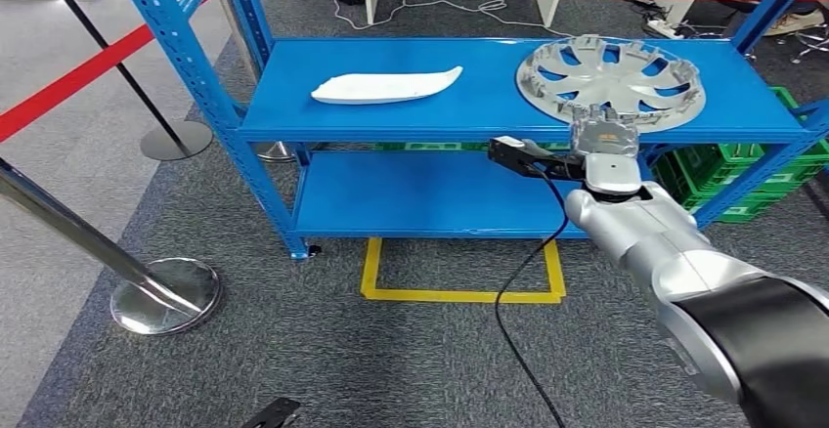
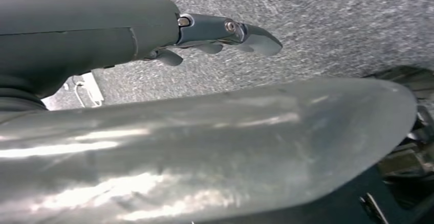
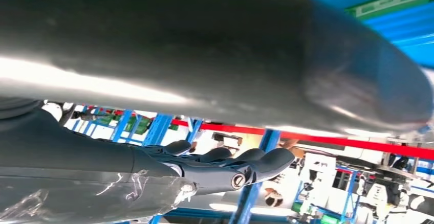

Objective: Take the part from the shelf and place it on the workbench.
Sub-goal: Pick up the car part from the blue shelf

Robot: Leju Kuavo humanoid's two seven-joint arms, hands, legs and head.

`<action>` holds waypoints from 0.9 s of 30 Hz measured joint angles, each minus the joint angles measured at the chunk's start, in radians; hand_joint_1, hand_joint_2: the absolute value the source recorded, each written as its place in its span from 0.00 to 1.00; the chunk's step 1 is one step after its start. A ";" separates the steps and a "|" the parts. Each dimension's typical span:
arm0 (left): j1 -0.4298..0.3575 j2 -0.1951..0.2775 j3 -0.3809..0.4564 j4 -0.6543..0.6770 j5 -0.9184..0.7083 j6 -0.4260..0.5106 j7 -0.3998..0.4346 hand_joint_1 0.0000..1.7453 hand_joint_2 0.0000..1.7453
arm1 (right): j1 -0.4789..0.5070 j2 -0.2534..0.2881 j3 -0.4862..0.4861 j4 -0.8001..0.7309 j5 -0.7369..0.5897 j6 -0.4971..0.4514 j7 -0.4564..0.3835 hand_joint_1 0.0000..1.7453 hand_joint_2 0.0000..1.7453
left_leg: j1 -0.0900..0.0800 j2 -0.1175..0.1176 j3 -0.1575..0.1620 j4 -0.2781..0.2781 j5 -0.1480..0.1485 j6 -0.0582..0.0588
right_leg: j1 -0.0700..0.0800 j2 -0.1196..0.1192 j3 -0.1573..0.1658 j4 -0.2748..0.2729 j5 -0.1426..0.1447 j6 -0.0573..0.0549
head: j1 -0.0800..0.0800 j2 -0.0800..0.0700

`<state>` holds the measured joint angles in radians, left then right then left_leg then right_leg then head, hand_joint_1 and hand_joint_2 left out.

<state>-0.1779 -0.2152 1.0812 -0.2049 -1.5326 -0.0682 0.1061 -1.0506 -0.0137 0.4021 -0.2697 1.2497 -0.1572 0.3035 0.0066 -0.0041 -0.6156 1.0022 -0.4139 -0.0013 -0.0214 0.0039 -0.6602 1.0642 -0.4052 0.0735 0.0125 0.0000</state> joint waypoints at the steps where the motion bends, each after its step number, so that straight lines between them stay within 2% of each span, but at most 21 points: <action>1: -0.001 0.000 0.000 0.000 0.000 0.000 0.000 0.00 0.00 | -0.001 0.000 -0.001 0.000 0.001 0.000 0.000 0.00 0.00 | -0.002 0.000 0.000 0.002 -0.002 -0.006 | 0.001 0.001 0.015 -0.027 0.004 -0.006 | -0.001 0.000; 4: -0.001 0.001 0.000 0.000 -0.003 0.000 0.000 0.00 0.00 | 0.001 -0.002 -0.005 -0.001 0.010 -0.001 0.000 0.00 0.00 | 0.000 0.000 0.001 0.002 -0.005 -0.020 | 0.005 0.007 0.016 -0.028 -0.002 -0.031 | -0.003 0.000; 6: -0.002 0.000 0.000 0.000 -0.005 0.000 0.000 0.00 0.00 | -0.001 -0.003 -0.010 -0.005 0.015 -0.002 -0.001 0.00 0.00 | 0.002 0.001 -0.016 0.041 -0.031 -0.029 | 0.003 0.010 0.021 -0.029 -0.004 -0.043 | -0.005 0.000; 7: -0.003 0.000 -0.001 0.000 -0.006 0.000 0.000 0.00 0.00 | -0.002 -0.002 -0.012 -0.007 0.016 -0.003 -0.001 0.00 0.00 | 0.002 0.001 -0.042 0.092 -0.056 -0.033 | 0.002 0.011 0.023 -0.030 -0.006 -0.048 | -0.006 0.000; 9: -0.003 0.000 -0.001 0.000 -0.006 0.000 0.000 0.00 0.00 | -0.002 -0.002 -0.016 -0.008 0.017 -0.003 -0.002 0.00 0.00 | 0.002 0.001 -0.118 0.227 -0.105 -0.037 | 0.004 0.012 0.027 -0.029 -0.010 -0.054 | -0.008 0.000; 10: -0.002 0.000 0.000 0.000 -0.006 0.000 0.000 0.00 0.00 | 0.000 -0.002 -0.017 -0.008 0.017 -0.003 -0.002 0.00 0.00 | 0.002 0.001 -0.149 0.272 -0.112 -0.037 | 0.005 0.012 0.029 -0.029 -0.013 -0.056 | -0.008 0.000; 11: -0.001 0.000 0.000 0.000 -0.006 0.000 0.000 0.00 0.00 | 0.001 -0.002 -0.017 -0.008 0.018 -0.003 -0.002 0.00 0.00 | 0.002 0.001 -0.162 0.284 -0.100 -0.035 | 0.006 0.013 0.032 -0.029 -0.015 -0.056 | -0.008 0.000; 12: -0.001 0.000 0.000 0.000 -0.006 0.000 0.000 0.00 0.00 | 0.002 -0.002 -0.018 -0.008 0.019 -0.003 -0.003 0.00 0.00 | 0.002 0.001 -0.156 0.257 -0.069 -0.032 | 0.006 0.014 0.036 -0.029 -0.018 -0.056 | -0.008 0.000; 14: -0.002 0.001 0.000 0.000 -0.006 0.000 0.000 0.00 0.00 | 0.002 -0.002 -0.021 -0.008 0.023 -0.003 -0.003 0.00 0.00 | 0.000 0.001 -0.102 0.132 0.009 -0.024 | 0.007 0.015 0.044 -0.029 -0.025 -0.051 | -0.008 0.000; 15: -0.002 0.001 0.000 0.000 -0.006 0.000 0.000 0.00 0.00 | 0.001 -0.002 -0.023 -0.008 0.025 -0.003 -0.003 0.00 0.00 | 0.000 0.001 -0.072 0.069 0.030 -0.020 | 0.008 0.017 0.046 -0.029 -0.029 -0.047 | -0.008 0.000; 16: -0.003 0.001 0.000 0.000 -0.006 0.000 0.000 0.00 0.00 | 0.001 -0.002 -0.024 -0.008 0.027 -0.003 -0.003 0.00 0.00 | -0.001 0.000 -0.052 0.027 0.039 -0.018 | 0.010 0.018 0.047 -0.029 -0.031 -0.043 | -0.008 0.000; 19: -0.002 0.000 0.000 0.000 -0.006 0.000 0.000 0.00 0.00 | 0.001 -0.002 -0.025 -0.008 0.029 -0.003 -0.003 0.00 0.00 | -0.003 0.000 -0.038 0.000 0.030 -0.009 | 0.009 0.019 0.049 -0.036 -0.036 -0.027 | -0.008 0.000; 21: -0.002 -0.001 0.000 0.000 -0.006 0.000 0.000 0.00 0.00 | 0.001 -0.003 -0.026 -0.009 0.029 -0.004 -0.004 0.00 0.00 | -0.002 0.001 -0.030 -0.006 0.029 0.003 | 0.008 0.014 0.035 -0.007 -0.057 -0.019 | -0.005 0.000; 22: -0.003 -0.001 0.000 0.000 -0.006 0.000 0.000 0.00 0.00 | 0.000 -0.003 -0.027 -0.009 0.029 -0.004 -0.005 0.00 0.00 | -0.001 0.001 -0.026 -0.008 0.027 0.008 | 0.009 0.012 0.013 0.040 -0.080 -0.018 | -0.004 0.000; 24: -0.003 -0.002 0.000 0.000 -0.006 0.000 0.000 0.00 0.00 | 0.003 -0.003 -0.027 -0.009 0.029 -0.004 -0.006 0.00 0.00 | -0.002 0.001 -0.019 -0.008 0.021 0.015 | 0.011 0.009 -0.055 0.174 -0.131 -0.016 | -0.002 0.000; 25: -0.002 -0.002 0.000 0.000 -0.006 0.000 0.000 0.00 0.00 | 0.006 -0.003 -0.028 -0.009 0.029 -0.004 -0.006 0.00 0.00 | -0.003 0.000 -0.016 -0.008 0.018 0.017 | 0.011 0.009 -0.087 0.228 -0.143 -0.015 | -0.002 0.000; 26: -0.001 -0.002 0.000 0.000 -0.006 0.000 0.000 0.00 0.00 | 0.009 -0.003 -0.028 -0.009 0.029 -0.004 -0.006 0.00 0.00 | -0.003 0.000 -0.012 -0.008 0.014 0.018 | 0.011 0.009 -0.106 0.248 -0.136 -0.014 | -0.002 0.000; 27: 0.000 -0.002 0.000 0.000 -0.006 0.000 0.000 0.00 0.00 | 0.010 -0.003 -0.029 -0.009 0.029 -0.004 -0.006 0.00 0.00 | -0.003 -0.001 -0.008 -0.007 0.011 0.016 | 0.010 0.008 -0.107 0.230 -0.111 -0.013 | -0.002 0.000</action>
<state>-0.1781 -0.2171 1.0807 -0.2049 -1.5385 -0.0679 0.1060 -1.0408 -0.0172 0.3729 -0.2790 1.2791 -0.1614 0.2975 0.0036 -0.0053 -0.6232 0.9950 -0.4033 0.0151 -0.0113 0.0117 -0.7670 1.2946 -0.5160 0.0609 0.0109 0.0000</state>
